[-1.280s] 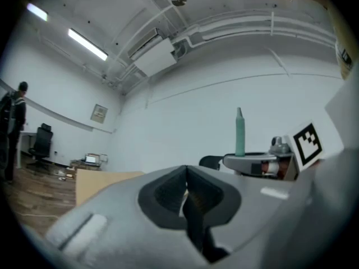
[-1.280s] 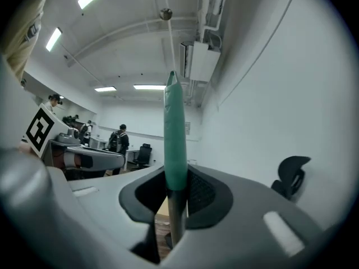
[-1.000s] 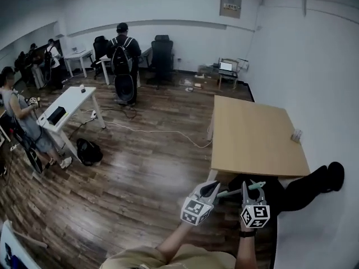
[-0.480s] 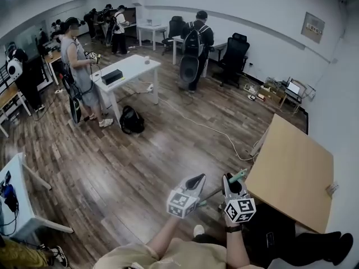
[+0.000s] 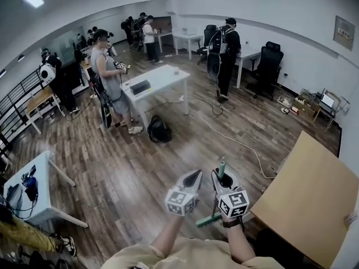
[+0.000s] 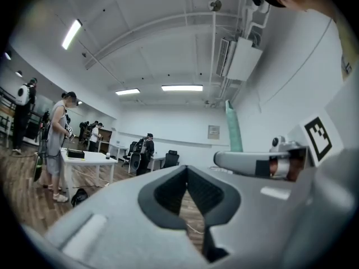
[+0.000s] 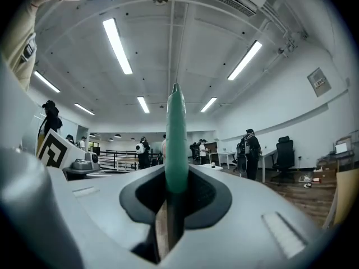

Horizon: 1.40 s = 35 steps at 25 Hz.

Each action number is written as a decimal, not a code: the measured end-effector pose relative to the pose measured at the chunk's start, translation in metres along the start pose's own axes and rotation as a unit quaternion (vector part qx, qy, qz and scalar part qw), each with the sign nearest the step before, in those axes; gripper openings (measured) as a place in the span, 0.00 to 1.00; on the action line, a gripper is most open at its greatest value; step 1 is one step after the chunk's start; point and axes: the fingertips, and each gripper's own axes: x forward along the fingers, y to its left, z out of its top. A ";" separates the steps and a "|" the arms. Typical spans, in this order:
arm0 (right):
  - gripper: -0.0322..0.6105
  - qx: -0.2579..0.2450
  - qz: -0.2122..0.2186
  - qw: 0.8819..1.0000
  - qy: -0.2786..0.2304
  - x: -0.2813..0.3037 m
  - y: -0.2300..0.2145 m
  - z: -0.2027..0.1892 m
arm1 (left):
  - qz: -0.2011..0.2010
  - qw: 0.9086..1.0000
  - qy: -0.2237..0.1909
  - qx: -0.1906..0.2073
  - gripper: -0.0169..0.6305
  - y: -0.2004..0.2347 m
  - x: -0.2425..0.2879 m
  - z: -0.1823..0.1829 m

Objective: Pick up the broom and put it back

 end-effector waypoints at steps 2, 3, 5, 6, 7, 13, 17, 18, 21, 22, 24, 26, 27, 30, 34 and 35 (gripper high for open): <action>0.14 -0.012 -0.004 1.000 -0.001 -0.007 -0.020 -0.001 | 0.004 1.000 0.003 0.005 0.03 -0.010 0.017 -0.004; 0.14 -0.017 -0.010 1.000 -0.001 -0.010 -0.030 -0.002 | 0.004 1.000 0.007 0.007 0.03 -0.014 0.024 -0.006; 0.14 -0.021 -0.027 0.999 0.003 -0.015 -0.051 -0.003 | -0.003 1.000 0.018 0.010 0.03 -0.021 0.037 -0.009; 0.14 -0.018 -0.036 0.999 0.006 -0.017 -0.062 -0.006 | -0.008 1.000 0.024 0.011 0.03 -0.025 0.042 -0.011; 0.14 -0.010 -0.046 0.999 0.010 -0.019 -0.074 -0.009 | -0.014 0.999 0.031 0.010 0.03 -0.029 0.047 -0.015; 0.15 0.061 -0.075 0.995 0.039 -0.006 -0.142 -0.043 | -0.024 0.998 0.062 -0.009 0.03 -0.019 0.099 -0.044; 0.14 0.066 -0.092 0.993 0.045 0.025 -0.168 -0.055 | -0.060 0.996 0.059 -0.020 0.03 0.007 0.155 -0.050; 0.13 0.067 -0.100 0.992 0.046 0.038 -0.177 -0.058 | -0.074 0.995 0.057 -0.020 0.03 0.015 0.171 -0.050; 0.13 0.067 -0.118 0.989 0.060 0.082 -0.206 -0.066 | -0.104 0.993 0.047 -0.023 0.03 0.049 0.220 -0.042; 0.13 0.065 -0.120 0.988 0.067 0.097 -0.214 -0.068 | -0.110 0.993 0.043 -0.026 0.03 0.062 0.235 -0.037; 0.13 0.059 -0.126 0.987 0.078 0.126 -0.222 -0.073 | -0.121 0.991 0.036 -0.031 0.03 0.090 0.257 -0.029; 0.14 0.050 -0.135 0.985 0.091 0.158 -0.231 -0.081 | -0.136 0.989 0.037 -0.032 0.03 0.121 0.276 -0.023; 0.14 0.043 -0.144 0.984 0.099 0.172 -0.239 -0.085 | -0.144 0.988 0.038 -0.032 0.03 0.135 0.287 -0.021; 0.14 0.047 -0.197 0.970 0.135 0.187 -0.272 -0.107 | -0.165 0.985 0.039 -0.037 0.03 0.157 0.315 -0.024; 0.14 0.109 -0.264 0.942 0.175 0.181 -0.315 -0.150 | -0.164 0.981 0.080 -0.067 0.03 0.178 0.340 -0.062; 0.14 0.118 -0.271 0.940 0.171 0.180 -0.326 -0.153 | -0.168 0.979 0.090 -0.071 0.03 0.178 0.347 -0.071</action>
